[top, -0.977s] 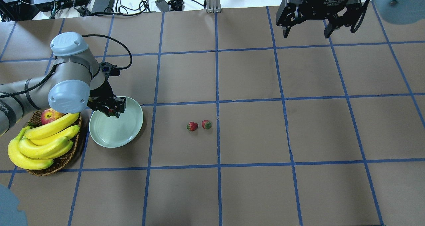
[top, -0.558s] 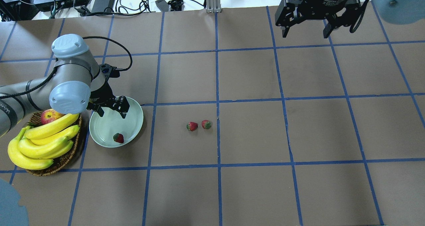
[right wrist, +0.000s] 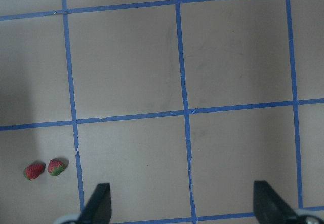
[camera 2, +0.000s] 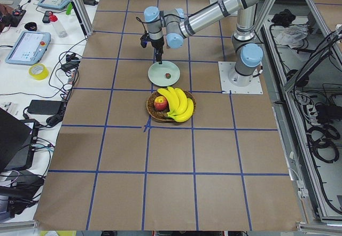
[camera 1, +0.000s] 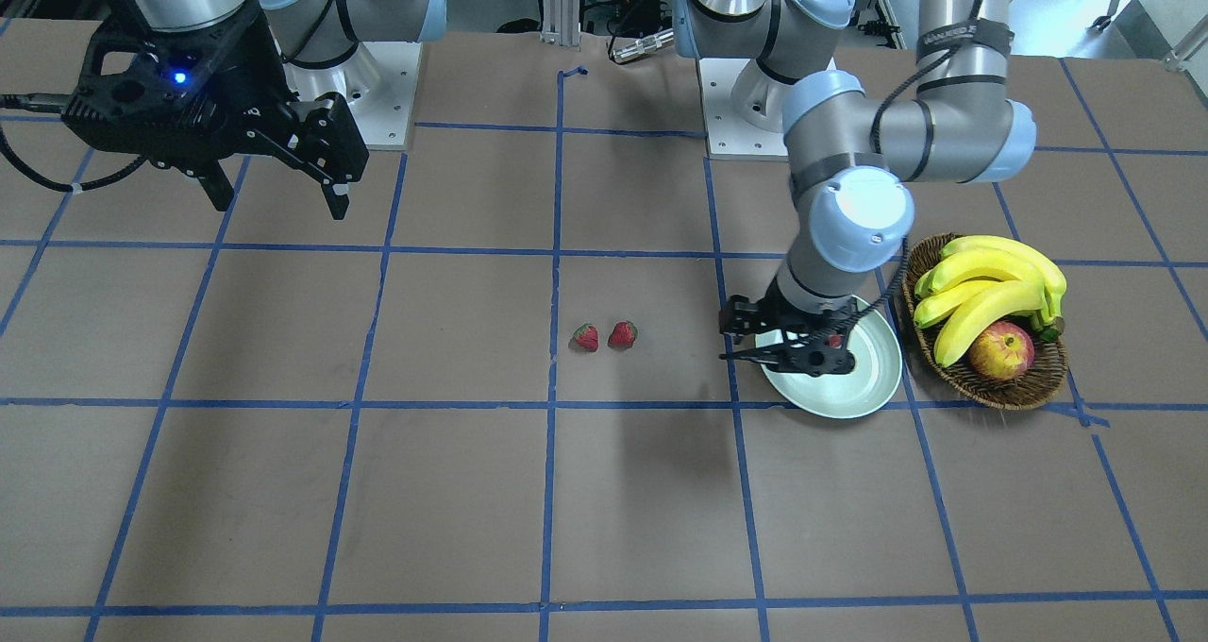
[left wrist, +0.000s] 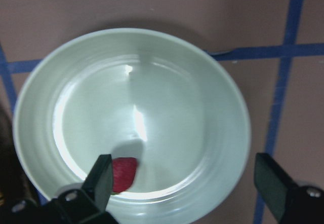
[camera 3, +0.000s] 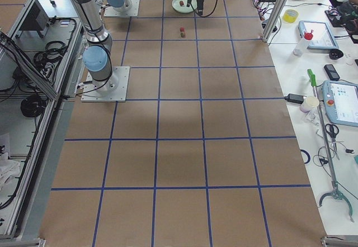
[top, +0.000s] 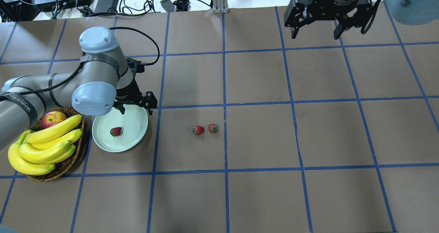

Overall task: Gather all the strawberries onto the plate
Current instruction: 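Return the left gripper to the strawberries and grasp another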

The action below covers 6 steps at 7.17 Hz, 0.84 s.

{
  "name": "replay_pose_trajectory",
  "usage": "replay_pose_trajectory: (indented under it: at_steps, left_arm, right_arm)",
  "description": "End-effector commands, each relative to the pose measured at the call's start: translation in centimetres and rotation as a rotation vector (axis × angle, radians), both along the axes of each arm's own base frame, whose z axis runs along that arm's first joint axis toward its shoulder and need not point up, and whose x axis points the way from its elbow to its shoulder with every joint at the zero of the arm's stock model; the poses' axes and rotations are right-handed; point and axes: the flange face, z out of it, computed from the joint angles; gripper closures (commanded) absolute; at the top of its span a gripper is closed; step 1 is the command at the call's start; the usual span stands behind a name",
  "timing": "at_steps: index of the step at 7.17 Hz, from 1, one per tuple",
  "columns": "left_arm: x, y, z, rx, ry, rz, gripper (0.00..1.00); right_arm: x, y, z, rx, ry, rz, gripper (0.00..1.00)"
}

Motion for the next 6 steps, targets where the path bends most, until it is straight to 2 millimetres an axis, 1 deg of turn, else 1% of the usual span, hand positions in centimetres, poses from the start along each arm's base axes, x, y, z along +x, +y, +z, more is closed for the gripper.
replay_pose_trajectory:
  at_steps: [1,2,3,4,5,6]
  left_arm:
    - [-9.2,3.1,-0.8,-0.013,-0.006,-0.125,0.02]
    - [-10.6,2.8,-1.4,-0.054,0.021,-0.154,0.04]
    - [-11.9,3.2,-2.0,-0.049,0.045,-0.271,0.08]
    - [-12.9,3.5,-2.4,-0.047,0.061,-0.407,0.1]
    - [-13.3,4.1,-3.4,-0.03,0.065,-0.474,0.1]
    - [-13.0,5.0,-5.1,-0.049,0.071,-0.493,0.1]
  right_arm:
    - [0.0,0.0,-0.1,0.002,0.003,0.001,0.0]
    - [0.0,0.0,-0.1,0.002,0.003,0.001,0.0]
    - [0.0,0.1,0.0,0.001,0.002,0.001,0.0]
    - [0.0,0.1,0.0,0.001,-0.003,0.0,0.0]
    - [0.1,0.1,0.0,0.001,-0.001,0.002,0.0]
    - [0.1,0.1,0.0,0.001,0.0,0.003,0.0]
